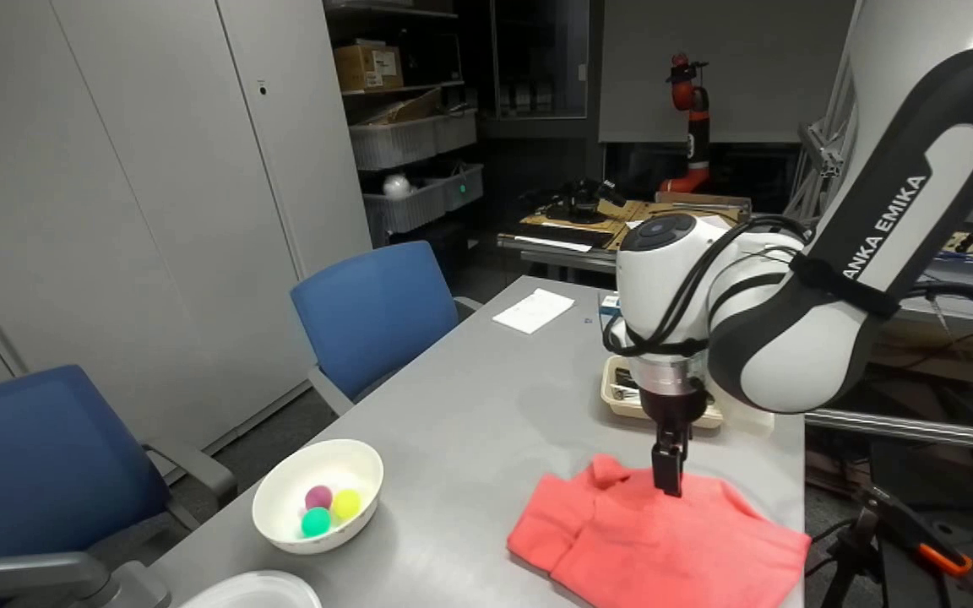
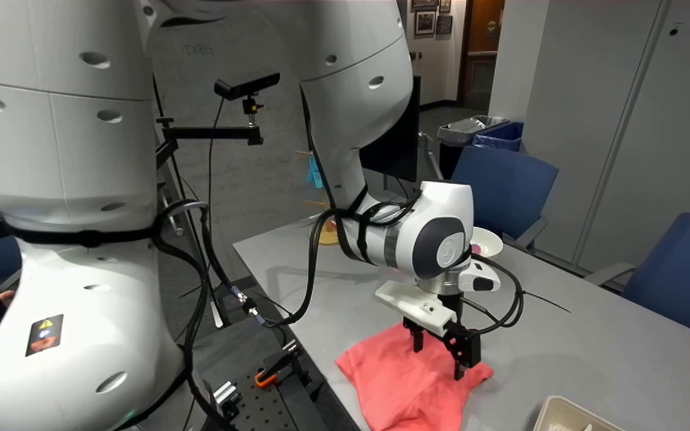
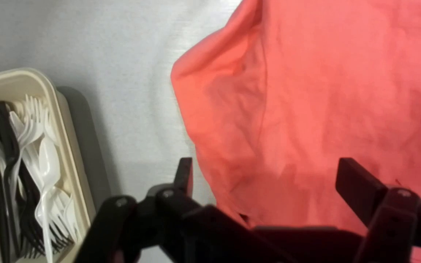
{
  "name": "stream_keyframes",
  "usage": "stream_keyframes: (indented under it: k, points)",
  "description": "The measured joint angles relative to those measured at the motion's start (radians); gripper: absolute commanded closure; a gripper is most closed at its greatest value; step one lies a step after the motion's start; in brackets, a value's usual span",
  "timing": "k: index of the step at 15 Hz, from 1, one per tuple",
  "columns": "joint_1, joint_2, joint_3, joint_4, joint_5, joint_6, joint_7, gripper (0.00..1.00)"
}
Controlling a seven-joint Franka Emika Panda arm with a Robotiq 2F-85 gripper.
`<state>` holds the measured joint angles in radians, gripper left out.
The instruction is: Unfold the orange shirt from right to left
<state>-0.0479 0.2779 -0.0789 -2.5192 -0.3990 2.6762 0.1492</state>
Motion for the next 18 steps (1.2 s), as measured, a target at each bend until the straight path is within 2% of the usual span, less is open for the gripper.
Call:
stream_keyframes:
  k: [9,11,12,13,18]
  points:
    - [-0.005,0.108,-0.006,0.043,0.023,0.116,-0.209,0.01]
    - [-0.013,0.136,-0.005,0.057,0.045,0.117,-0.260,0.07]
    - [-0.018,0.147,-0.005,0.065,0.058,0.117,-0.284,0.15]
    - [-0.024,0.158,-0.003,0.073,0.070,0.117,-0.306,0.31]
    - [-0.060,0.195,0.016,0.104,0.125,0.117,-0.392,0.69]
